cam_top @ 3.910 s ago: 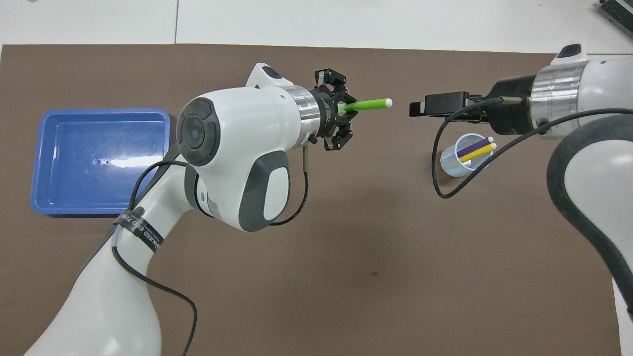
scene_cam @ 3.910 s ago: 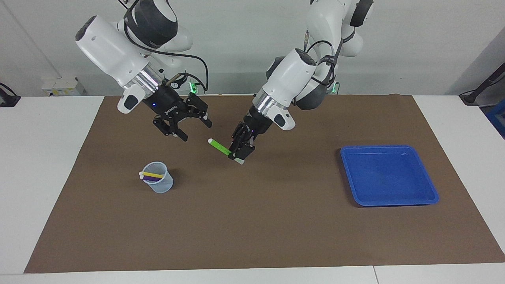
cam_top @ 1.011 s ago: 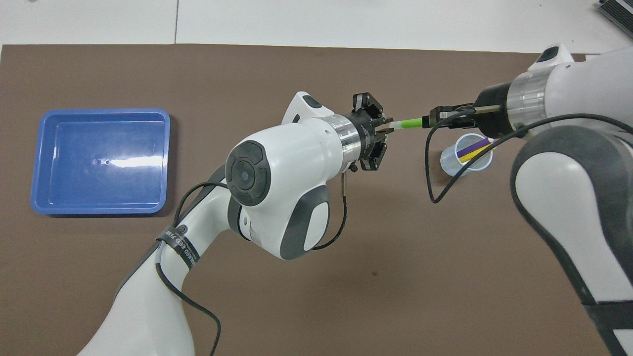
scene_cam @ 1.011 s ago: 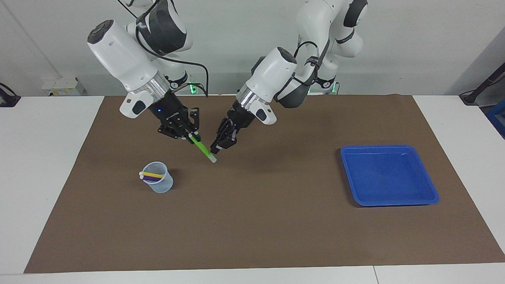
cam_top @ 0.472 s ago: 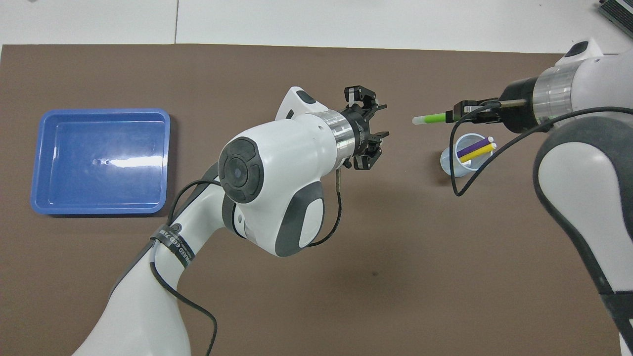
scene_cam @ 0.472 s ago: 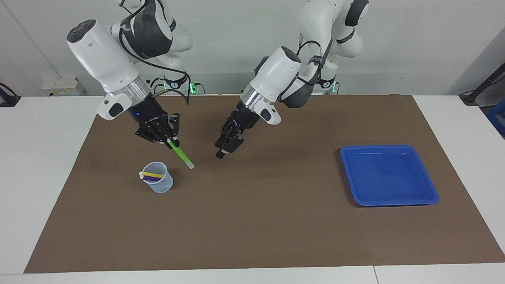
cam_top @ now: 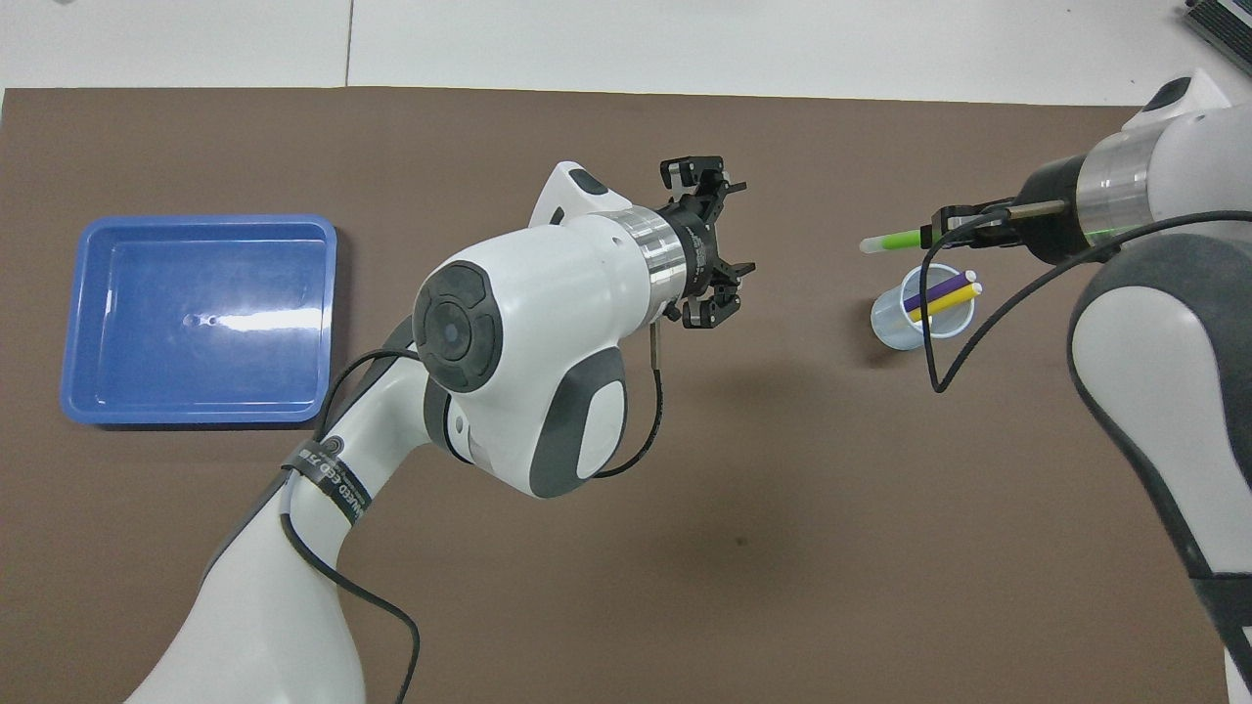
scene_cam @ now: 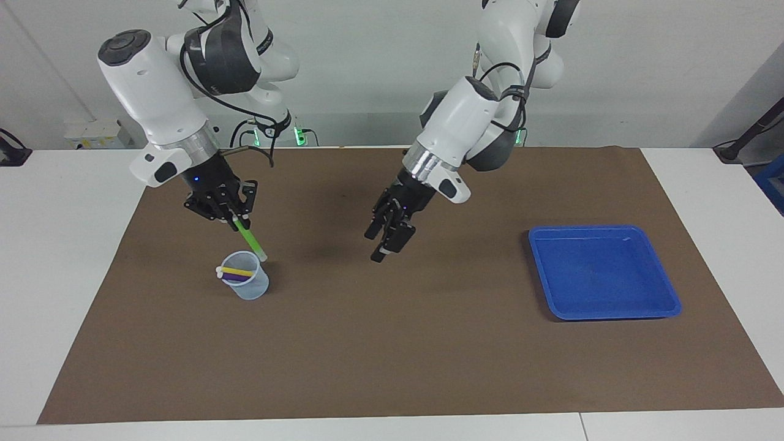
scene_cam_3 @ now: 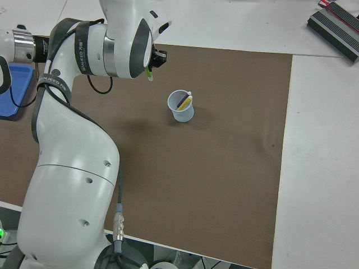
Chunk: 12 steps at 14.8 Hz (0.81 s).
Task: Transfer and insert pens with both arms
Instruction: 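Insert the green pen into the cup while the left gripper withdraws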
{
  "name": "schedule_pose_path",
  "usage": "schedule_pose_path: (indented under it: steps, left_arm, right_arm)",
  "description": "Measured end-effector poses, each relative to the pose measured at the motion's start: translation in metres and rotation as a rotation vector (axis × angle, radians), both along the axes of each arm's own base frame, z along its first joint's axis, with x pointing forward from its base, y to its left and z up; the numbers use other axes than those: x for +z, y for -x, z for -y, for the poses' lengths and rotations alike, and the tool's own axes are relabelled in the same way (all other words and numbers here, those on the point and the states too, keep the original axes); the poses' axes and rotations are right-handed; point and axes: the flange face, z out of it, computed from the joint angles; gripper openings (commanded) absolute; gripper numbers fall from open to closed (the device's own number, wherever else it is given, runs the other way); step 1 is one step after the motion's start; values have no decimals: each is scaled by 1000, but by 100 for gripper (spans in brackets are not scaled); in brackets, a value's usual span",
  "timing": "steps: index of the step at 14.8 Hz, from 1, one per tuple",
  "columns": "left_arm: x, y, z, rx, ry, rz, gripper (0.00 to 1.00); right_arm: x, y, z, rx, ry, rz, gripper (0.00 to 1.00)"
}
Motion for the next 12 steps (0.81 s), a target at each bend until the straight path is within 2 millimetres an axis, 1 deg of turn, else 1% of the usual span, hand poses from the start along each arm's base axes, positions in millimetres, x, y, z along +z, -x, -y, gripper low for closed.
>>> schedule_pose_path:
  steps: [3, 5, 6, 7, 8, 9, 10, 11, 12]
  left_arm:
    - [1, -31, -73, -26, -101, -19, 77]
    - [-1, -46, -127, -108, -192, -25, 77]
    - [0, -49, -150, -166, -248, -26, 77]
    - [4, -48, -168, -220, -301, -27, 77]
    - [12, -44, -180, -266, -350, -28, 77]
    - [26, -37, -187, -300, -394, -29, 77]
    - [42, -27, -191, -322, -437, -29, 77]
    - [59, -18, -197, -332, -478, -23, 77]
    - [74, -10, -205, -336, -511, -18, 77]
  right_arm:
    - [-23, 0, 18, 50, 63, -43, 0]
    - [-44, 2, 25, 73, 88, -78, 0]
    - [-54, 1, 27, 79, 103, -90, 0]
    - [-63, 0, 27, 81, 108, -96, 0]
    - [-73, -3, 27, 82, 110, -99, 0]
    - [-83, -7, 27, 82, 109, -100, 0]
    - [-92, -10, 27, 82, 109, -102, 15]
    - [-101, -13, 27, 82, 108, -100, 65]
    - [-110, -15, 27, 82, 108, -97, 100]
